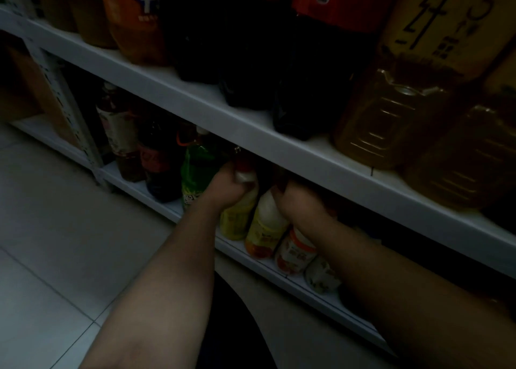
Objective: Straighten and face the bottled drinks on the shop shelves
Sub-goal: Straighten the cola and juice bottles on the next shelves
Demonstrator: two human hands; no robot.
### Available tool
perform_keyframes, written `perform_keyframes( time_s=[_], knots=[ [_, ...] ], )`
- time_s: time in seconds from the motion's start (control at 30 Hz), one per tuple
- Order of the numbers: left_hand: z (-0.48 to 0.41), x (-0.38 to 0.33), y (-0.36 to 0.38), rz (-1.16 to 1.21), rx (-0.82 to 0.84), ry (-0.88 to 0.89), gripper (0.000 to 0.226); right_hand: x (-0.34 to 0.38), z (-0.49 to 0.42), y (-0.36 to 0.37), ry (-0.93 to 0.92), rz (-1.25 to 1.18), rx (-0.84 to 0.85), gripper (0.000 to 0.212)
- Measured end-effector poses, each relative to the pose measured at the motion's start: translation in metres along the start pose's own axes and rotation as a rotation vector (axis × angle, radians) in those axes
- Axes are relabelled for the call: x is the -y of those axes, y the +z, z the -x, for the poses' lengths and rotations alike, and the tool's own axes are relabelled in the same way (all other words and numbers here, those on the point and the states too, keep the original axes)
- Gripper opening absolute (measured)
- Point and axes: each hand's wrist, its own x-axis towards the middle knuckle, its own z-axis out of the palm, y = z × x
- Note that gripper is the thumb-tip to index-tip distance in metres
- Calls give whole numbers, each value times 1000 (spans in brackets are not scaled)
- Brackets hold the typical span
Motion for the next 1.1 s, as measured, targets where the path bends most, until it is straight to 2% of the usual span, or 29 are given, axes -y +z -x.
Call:
perform_keyframes(
  time_s=[0.07,0.13,0.2,0.3,0.43,0.57,0.67,0.8,0.87,0.97,1.03,1.1],
  knots=[
    [1,-5,12,-172,-167,38,65,0,0,-1,18,-56,4,45],
    [3,-10,21,-290,-306,-96,81,1,1,-4,33,-87,7,46],
    [1,-11,26,-327,-357,-126,68,1,3,-7,24,-70,66,46],
    [-5,-13,21,-243,-347,-69,39,0,5,-8,-12,-62,117,41],
    [-7,-9,7,-148,-164,-89,46,-2,5,-9,46,-56,81,45],
    [0,-11,-4,65,-9,-103,45,-5,7,-8,6,-70,88,40],
    [7,-9,-8,-23,60,-70,56,-5,6,-6,4,-24,96,43],
    [9,-9,-4,-141,-25,48,62,-8,6,-8,-16,-104,88,36],
    [9,-12,0,-246,-76,33,68,-10,5,-11,-53,-240,101,30],
    [13,-15,9,-477,-199,-22,82,-14,2,-14,-26,-344,164,35],
    [16,-18,11,-494,-260,-18,88,-15,1,-15,5,-377,195,39],
    [14,-14,9,-396,-197,37,84,-14,-1,-17,11,-353,211,39]
  ],
)
